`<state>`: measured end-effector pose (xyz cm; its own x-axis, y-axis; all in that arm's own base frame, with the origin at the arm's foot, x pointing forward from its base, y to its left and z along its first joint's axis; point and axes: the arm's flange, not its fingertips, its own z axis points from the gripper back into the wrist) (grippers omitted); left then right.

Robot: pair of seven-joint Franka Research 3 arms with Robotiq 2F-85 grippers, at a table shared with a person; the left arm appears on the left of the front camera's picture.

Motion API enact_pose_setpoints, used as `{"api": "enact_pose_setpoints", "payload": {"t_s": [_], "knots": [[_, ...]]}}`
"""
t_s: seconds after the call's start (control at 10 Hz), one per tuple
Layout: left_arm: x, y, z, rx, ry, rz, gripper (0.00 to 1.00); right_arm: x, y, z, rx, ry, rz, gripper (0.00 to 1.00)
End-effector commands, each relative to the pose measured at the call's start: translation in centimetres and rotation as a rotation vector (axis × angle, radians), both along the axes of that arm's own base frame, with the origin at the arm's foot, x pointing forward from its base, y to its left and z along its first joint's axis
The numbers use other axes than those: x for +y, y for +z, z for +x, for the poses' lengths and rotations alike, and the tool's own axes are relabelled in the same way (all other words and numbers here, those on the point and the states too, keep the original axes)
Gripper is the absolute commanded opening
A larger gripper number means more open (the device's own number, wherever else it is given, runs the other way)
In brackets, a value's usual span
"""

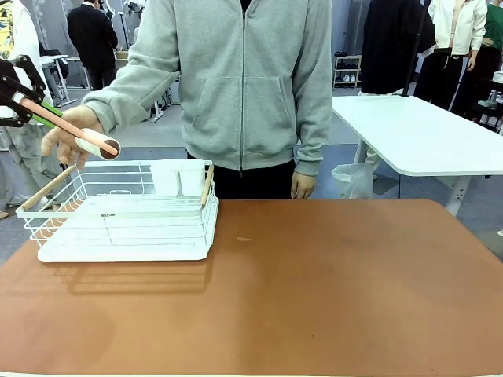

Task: Clean the table.
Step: Pick up the Lint Roller when the human hands it over, then clean the table with the Lint Roller when the human lifts the Dish drying rack.

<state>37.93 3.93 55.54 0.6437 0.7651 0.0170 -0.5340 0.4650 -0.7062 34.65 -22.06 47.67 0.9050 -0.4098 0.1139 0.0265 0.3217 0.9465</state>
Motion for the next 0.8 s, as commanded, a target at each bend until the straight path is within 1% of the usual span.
{"api": "enact_pose_setpoints", "payload": {"t_s": [0.0, 0.7], "knots": [[0.0, 0.05, 0.0, -0.002, 0.001, -0.002, 0.0, -0.02, 0.29, 0.0, -0.016, 0.001, 0.011, 1.0], [0.0, 0.05, 0.0, -0.002, 0.001, -0.002, 0.0, -0.02, 0.29, 0.0, -0.016, 0.001, 0.011, 1.0]]}}
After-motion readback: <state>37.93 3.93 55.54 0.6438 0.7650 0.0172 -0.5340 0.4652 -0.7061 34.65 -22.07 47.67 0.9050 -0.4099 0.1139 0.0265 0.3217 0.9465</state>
